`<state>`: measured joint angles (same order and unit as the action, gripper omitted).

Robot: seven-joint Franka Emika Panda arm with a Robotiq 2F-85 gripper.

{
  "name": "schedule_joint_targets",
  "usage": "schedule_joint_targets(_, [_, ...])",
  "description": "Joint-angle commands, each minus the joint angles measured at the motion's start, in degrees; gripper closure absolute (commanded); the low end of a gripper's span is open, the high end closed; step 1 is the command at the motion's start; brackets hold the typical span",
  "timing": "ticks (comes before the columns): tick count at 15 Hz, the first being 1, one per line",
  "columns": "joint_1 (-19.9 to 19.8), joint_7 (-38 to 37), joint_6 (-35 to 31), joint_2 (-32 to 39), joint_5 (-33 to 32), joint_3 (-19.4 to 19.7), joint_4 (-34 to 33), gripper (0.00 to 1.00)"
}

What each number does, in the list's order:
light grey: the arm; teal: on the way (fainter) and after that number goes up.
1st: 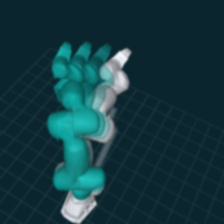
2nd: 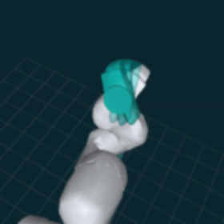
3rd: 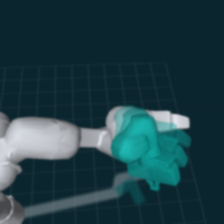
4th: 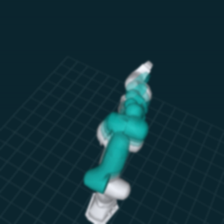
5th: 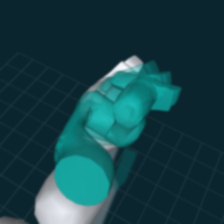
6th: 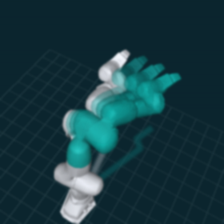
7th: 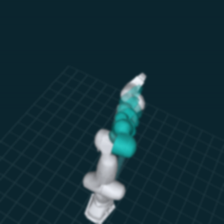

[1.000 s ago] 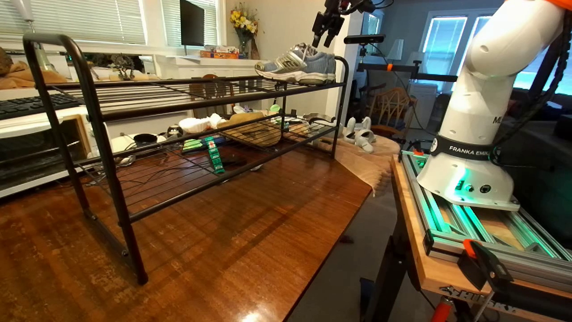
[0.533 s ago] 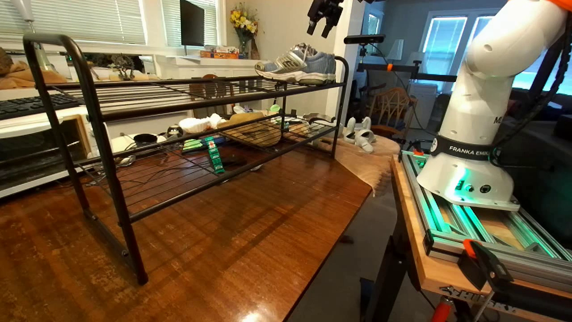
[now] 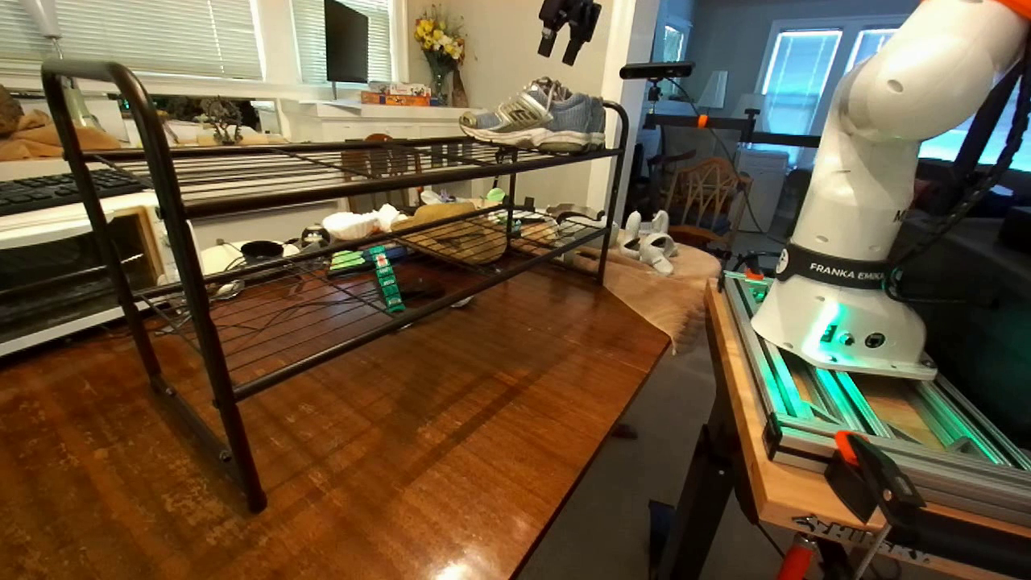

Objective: Move the shoe to the right

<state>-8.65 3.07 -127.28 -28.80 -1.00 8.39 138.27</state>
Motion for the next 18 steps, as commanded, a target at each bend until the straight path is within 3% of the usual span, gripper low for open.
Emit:
schedule_joint_targets(1, [2.31,0.11,2.42,-0.62,1.67,-1.15,0.93,0.0])
schedule_joint_targets(9, [2.36,-0.67,-0.33,-0.13,-6.5,-5.9,3.97,0.0])
schedule_joint_targets(17, [2.53,-1.02,-3.1,3.1,-6.62,-5.19,5.83,0.0])
schedule_joint_targets(18, [2.34,-1.29,-2.75,3.6,-7.0,-5.33,5.68,0.25])
